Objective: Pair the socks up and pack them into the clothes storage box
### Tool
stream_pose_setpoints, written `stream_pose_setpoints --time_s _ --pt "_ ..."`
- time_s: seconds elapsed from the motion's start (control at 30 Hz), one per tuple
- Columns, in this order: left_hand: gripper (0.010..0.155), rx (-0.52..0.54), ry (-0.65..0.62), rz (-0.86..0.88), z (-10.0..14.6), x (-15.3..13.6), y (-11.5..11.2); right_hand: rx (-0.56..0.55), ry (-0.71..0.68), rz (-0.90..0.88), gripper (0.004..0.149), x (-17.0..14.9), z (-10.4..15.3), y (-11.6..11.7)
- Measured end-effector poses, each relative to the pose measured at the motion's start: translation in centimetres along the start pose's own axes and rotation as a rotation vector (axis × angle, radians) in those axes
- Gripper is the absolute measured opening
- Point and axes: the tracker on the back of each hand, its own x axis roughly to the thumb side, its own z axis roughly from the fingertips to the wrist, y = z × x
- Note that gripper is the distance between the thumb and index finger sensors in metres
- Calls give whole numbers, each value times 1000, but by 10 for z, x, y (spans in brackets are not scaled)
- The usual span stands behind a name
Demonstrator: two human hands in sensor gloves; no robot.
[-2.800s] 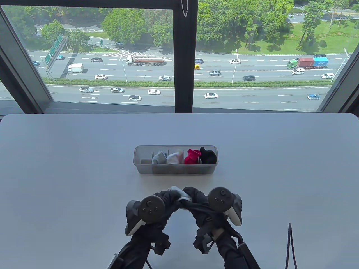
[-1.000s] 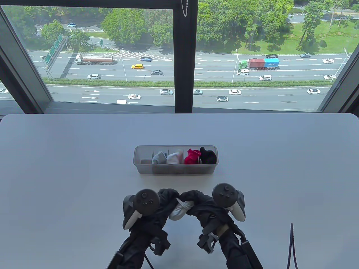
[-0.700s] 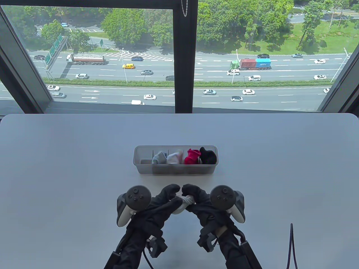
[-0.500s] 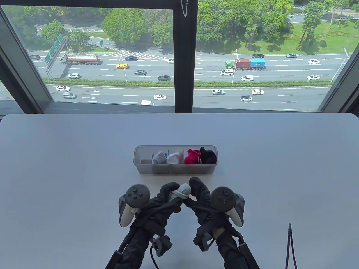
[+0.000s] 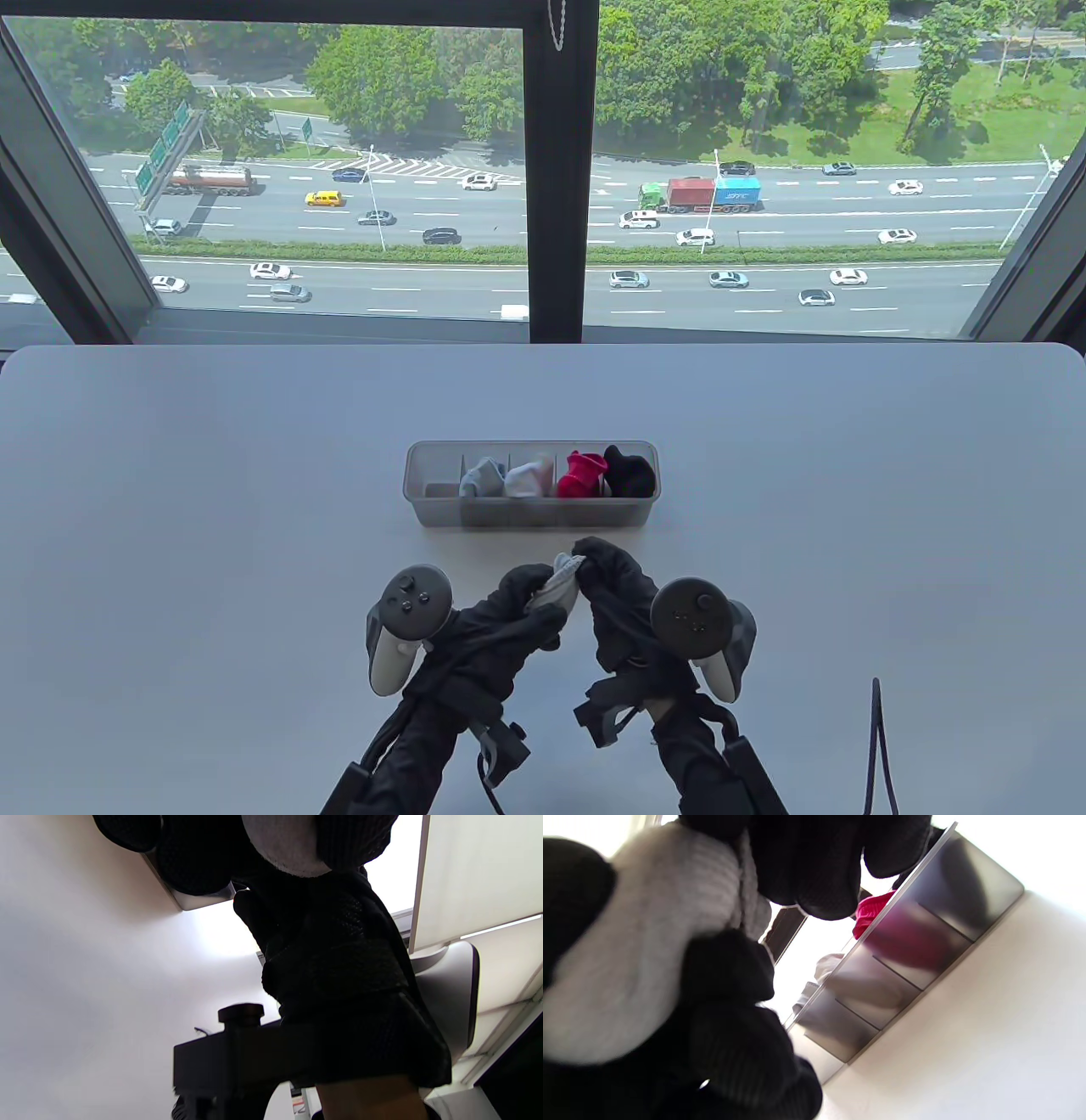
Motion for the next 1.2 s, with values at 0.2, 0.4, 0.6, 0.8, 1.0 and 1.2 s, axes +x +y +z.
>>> stream_pose_setpoints --time_s 0.2,0.4,0.6,0.8,1.0,1.2 --pt "45 -154 100 -232 0 2 -1 174 14 18 39 -15 -5 3" --pt "43 87 169 -204 5 -8 10 209 37 -23 40 -14 -5 9" --pt "43 214 117 -230 10 -2 15 404 107 -103 76 -14 -6 20" --pt "62 347 15 -95 13 -5 22 432 66 -153 53 -15 -5 23" --pt "73 166 179 -75 13 -16 20 363 97 -234 51 -14 -2 29" --pt "49 285 55 -84 10 -10 19 322 120 -317 51 -14 -3 23"
